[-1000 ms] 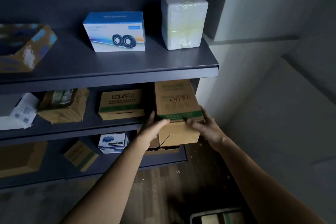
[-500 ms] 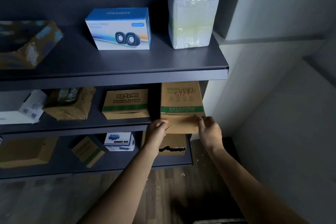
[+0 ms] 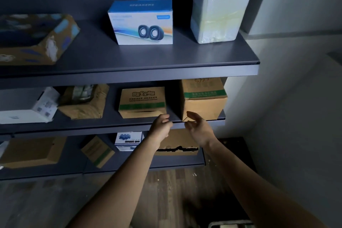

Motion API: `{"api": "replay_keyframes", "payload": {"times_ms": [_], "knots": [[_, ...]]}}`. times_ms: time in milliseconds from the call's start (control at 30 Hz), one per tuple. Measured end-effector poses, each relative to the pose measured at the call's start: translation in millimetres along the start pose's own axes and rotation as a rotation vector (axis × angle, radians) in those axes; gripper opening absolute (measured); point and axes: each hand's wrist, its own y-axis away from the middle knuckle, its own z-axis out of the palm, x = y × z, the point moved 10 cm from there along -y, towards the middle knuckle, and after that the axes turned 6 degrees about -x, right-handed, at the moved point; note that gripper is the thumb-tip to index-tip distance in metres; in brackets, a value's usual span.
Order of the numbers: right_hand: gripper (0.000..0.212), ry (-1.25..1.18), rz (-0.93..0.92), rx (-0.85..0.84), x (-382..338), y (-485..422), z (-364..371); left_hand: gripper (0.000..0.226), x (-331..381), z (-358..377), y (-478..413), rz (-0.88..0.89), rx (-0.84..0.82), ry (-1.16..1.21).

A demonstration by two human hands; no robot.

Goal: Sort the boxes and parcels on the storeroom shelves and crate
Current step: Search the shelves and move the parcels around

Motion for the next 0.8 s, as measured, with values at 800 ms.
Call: {"api": "replay_keyframes", "payload": {"times_ms": [800], "knots": [[0.055, -0.217, 0.185, 0.206, -18.8, -87.6, 118.1, 0.035, -43.2, -220.8, -74.5, 0.02, 0.211, 0.054]]}}
